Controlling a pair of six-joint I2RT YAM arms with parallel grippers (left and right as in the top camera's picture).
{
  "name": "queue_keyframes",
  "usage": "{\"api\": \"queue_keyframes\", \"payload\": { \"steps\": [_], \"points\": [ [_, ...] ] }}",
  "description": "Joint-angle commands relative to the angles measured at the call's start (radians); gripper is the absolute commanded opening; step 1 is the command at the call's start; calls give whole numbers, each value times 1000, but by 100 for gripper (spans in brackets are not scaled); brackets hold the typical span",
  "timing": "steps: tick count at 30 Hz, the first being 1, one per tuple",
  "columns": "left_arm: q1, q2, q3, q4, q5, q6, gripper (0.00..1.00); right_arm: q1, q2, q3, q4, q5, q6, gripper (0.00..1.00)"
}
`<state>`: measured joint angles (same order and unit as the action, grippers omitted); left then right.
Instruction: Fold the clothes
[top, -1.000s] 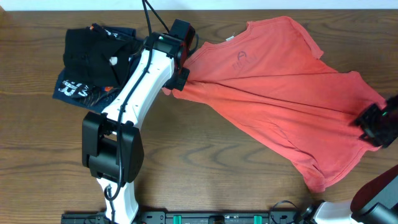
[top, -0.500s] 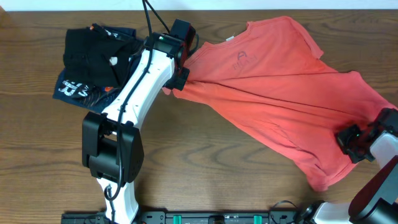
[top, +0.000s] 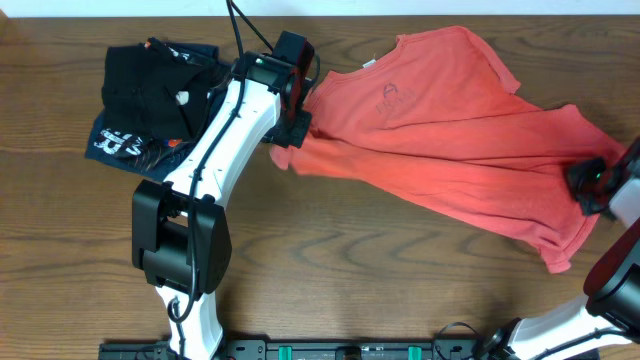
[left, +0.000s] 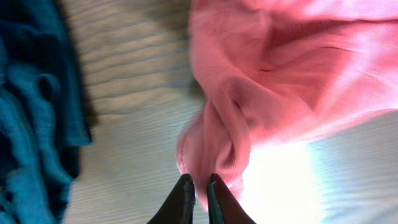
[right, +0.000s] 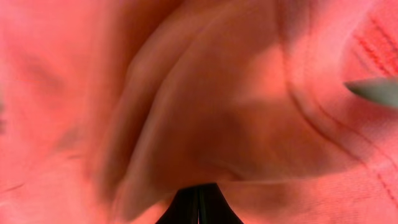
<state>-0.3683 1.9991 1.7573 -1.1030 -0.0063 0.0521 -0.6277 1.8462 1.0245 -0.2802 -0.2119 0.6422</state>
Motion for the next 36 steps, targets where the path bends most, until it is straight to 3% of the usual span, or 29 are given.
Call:
{"api": "queue_keyframes", "payload": {
  "steps": [1,3,5,11,15,17,22,25,33,36],
  "points": [
    [2,2,8,-16,83,-5,14,1,-10,145,-94,-81,-115,4],
    [3,2,8,-21,82,-5,17,-11,-19,239,-240,-124,-209,25],
    [2,2,8,-21,83,-5,25,-22,-34,306,-383,-141,-283,37],
    [2,7,0,37,132,-4,39,-29,-78,362,-731,-132,-363,46],
    [2,21,-36,195,221,44,50,-26,-77,316,-853,-132,-372,45],
    [2,37,-49,244,273,63,50,-26,-77,280,-885,-123,-390,45],
    [2,88,-49,256,317,99,51,-41,-77,184,-904,19,-377,47],
    [-1,122,-50,256,317,129,51,-78,-77,101,-822,138,-305,52],
    [-20,217,-50,216,320,169,50,-174,-77,-16,-644,113,-260,49],
    [-21,235,-50,206,319,177,50,-174,-77,-47,-586,100,-251,44]
  ]
}}
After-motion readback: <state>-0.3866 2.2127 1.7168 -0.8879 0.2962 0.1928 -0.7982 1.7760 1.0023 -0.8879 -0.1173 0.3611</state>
